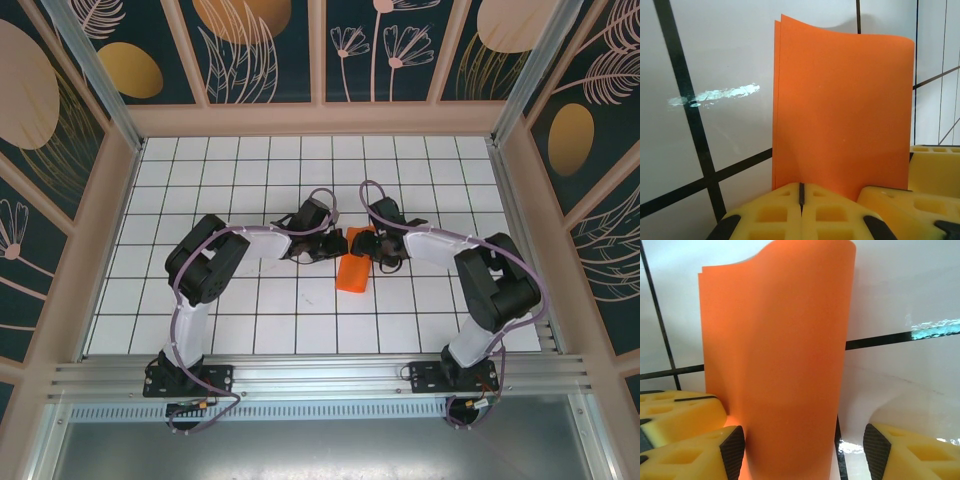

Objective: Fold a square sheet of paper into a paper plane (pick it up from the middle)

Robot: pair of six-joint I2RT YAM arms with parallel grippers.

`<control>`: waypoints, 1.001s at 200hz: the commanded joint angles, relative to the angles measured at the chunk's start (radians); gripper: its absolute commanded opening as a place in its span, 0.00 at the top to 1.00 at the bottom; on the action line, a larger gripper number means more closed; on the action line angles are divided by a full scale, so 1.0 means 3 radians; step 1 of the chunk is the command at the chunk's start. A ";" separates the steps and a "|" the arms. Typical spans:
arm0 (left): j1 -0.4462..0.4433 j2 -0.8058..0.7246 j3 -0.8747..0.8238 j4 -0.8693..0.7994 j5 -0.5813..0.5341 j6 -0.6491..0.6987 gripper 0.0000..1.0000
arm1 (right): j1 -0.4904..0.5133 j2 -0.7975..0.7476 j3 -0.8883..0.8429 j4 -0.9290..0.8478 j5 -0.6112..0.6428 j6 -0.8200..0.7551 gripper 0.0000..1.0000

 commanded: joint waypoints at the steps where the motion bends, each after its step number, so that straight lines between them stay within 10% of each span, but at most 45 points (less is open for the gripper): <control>1: -0.0019 0.0139 -0.0017 -0.0231 -0.0103 0.0100 1.00 | -0.0051 -0.0268 -0.0001 -0.0029 -0.0068 0.0050 0.32; 83: -0.0023 0.0170 0.0019 -0.0210 -0.0078 0.0098 1.00 | -0.0169 -0.0376 -0.0401 0.0732 -0.1071 0.0223 0.80; 200: -0.0024 0.0237 0.0045 -0.0211 -0.0036 0.0102 1.00 | -0.0315 -0.0004 -0.0748 0.0798 -0.0881 0.0143 0.82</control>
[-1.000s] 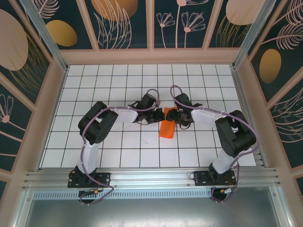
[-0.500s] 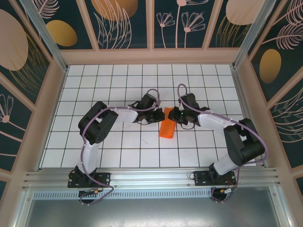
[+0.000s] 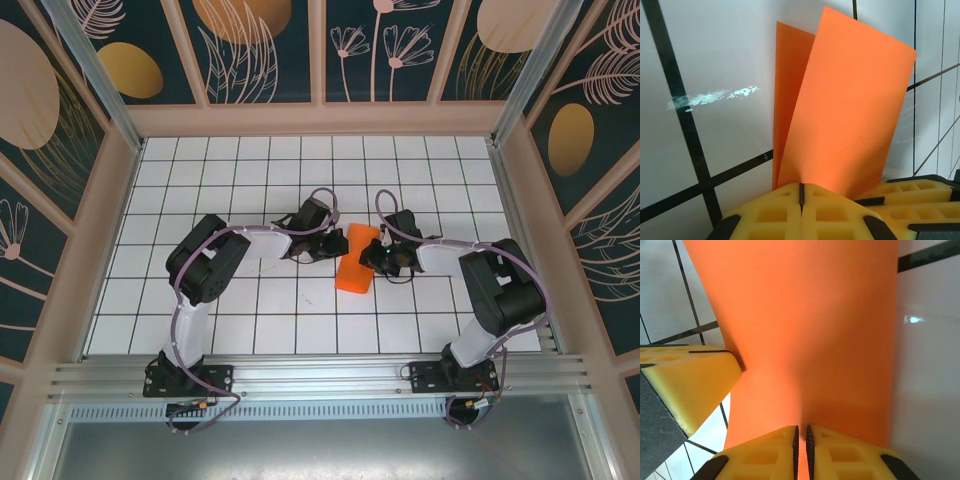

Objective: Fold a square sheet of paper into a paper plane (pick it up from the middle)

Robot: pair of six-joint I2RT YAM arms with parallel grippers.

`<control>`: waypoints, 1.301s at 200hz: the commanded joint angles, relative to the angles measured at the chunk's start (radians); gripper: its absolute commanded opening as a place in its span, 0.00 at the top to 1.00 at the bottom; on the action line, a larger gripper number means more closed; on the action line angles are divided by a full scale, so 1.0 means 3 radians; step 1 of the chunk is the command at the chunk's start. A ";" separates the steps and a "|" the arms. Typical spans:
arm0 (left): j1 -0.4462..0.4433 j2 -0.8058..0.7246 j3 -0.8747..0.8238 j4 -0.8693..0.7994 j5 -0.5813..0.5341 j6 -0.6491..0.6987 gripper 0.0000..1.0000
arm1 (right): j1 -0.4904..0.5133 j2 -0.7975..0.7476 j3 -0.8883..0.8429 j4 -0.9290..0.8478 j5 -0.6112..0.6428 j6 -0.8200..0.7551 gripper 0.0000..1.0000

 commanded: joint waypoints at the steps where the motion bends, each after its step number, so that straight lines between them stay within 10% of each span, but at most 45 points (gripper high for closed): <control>1: -0.0027 0.0209 0.0014 -0.0211 -0.0061 0.0066 1.00 | -0.0019 0.0110 -0.0084 -0.0051 0.0168 -0.0042 0.82; 260: -0.0028 0.0220 -0.0017 -0.0221 -0.0061 0.0097 1.00 | -0.0005 -0.0794 -0.0668 0.0409 -0.0641 0.0121 0.81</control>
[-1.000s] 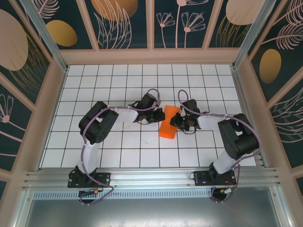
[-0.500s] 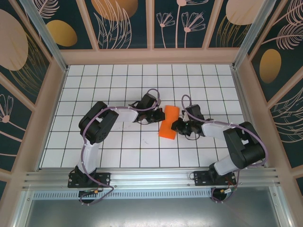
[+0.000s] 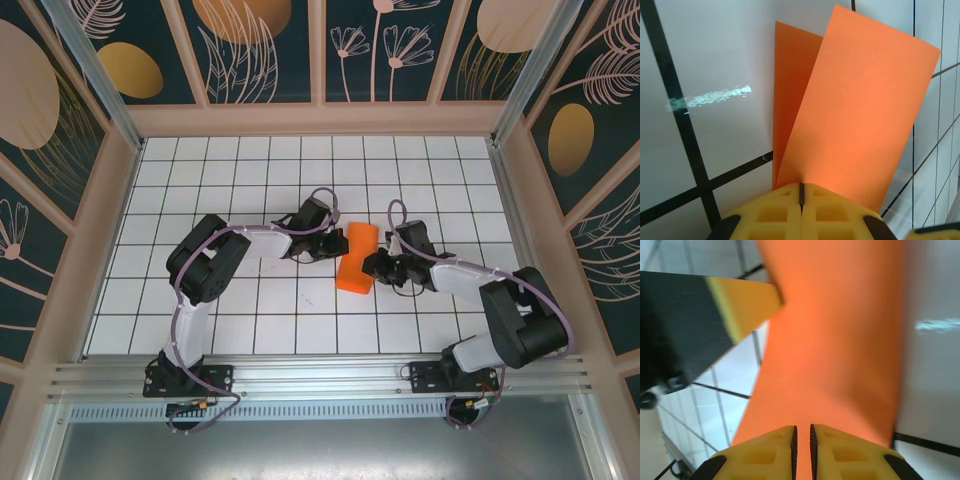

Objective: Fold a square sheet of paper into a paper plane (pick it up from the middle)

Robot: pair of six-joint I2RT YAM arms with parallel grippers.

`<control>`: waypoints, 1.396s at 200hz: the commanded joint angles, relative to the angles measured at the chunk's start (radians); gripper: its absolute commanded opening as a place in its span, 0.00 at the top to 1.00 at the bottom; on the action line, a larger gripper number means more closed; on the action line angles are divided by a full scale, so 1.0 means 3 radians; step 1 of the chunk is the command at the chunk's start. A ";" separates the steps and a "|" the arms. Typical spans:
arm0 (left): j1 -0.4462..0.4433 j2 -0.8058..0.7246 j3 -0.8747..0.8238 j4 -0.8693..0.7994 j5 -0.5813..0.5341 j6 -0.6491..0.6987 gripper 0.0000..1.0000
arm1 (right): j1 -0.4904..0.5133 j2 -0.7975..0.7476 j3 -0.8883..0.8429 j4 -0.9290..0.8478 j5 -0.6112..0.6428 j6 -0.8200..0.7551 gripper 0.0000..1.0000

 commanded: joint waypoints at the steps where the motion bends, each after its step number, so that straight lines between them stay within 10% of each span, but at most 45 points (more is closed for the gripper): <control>1: -0.0030 0.0211 -0.0024 -0.0223 -0.0074 0.0088 1.00 | 0.0021 -0.0057 -0.0109 0.0158 -0.0232 0.0051 0.81; 279: -0.0028 0.0236 0.0003 -0.0295 -0.0054 0.0145 1.00 | 0.0037 -0.0294 -0.0014 -0.0198 0.0049 0.0005 0.79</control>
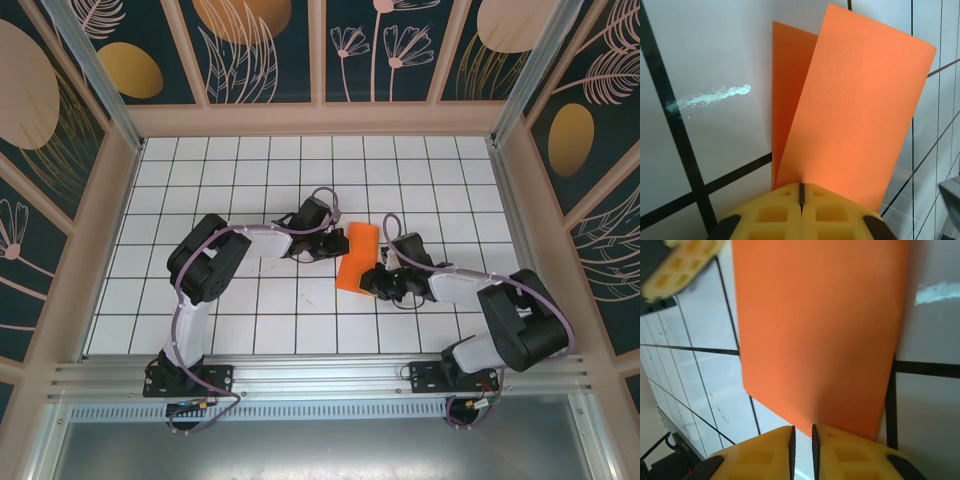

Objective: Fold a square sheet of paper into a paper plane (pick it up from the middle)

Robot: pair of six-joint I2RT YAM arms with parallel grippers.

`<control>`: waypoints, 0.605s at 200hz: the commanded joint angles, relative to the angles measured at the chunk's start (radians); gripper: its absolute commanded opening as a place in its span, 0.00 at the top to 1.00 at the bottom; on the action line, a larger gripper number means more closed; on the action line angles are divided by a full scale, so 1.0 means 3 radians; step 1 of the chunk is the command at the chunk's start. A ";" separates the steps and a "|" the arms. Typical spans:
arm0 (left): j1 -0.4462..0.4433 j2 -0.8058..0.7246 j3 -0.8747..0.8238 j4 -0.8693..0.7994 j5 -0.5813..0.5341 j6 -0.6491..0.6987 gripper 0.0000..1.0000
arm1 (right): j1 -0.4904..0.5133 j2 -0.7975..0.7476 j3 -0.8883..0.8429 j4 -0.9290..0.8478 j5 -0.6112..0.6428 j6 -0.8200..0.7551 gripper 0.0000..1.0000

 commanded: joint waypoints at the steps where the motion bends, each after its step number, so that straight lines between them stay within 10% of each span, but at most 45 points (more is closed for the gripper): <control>1: -0.0033 0.0217 -0.0026 -0.0281 -0.0091 0.0093 1.00 | -0.0130 -0.0242 0.0223 -0.0121 0.0141 -0.0062 0.79; 121: -0.0030 0.0232 -0.0067 -0.0265 -0.0056 0.0105 1.00 | -0.0327 0.0608 0.0386 -0.0053 0.0182 -0.0291 0.79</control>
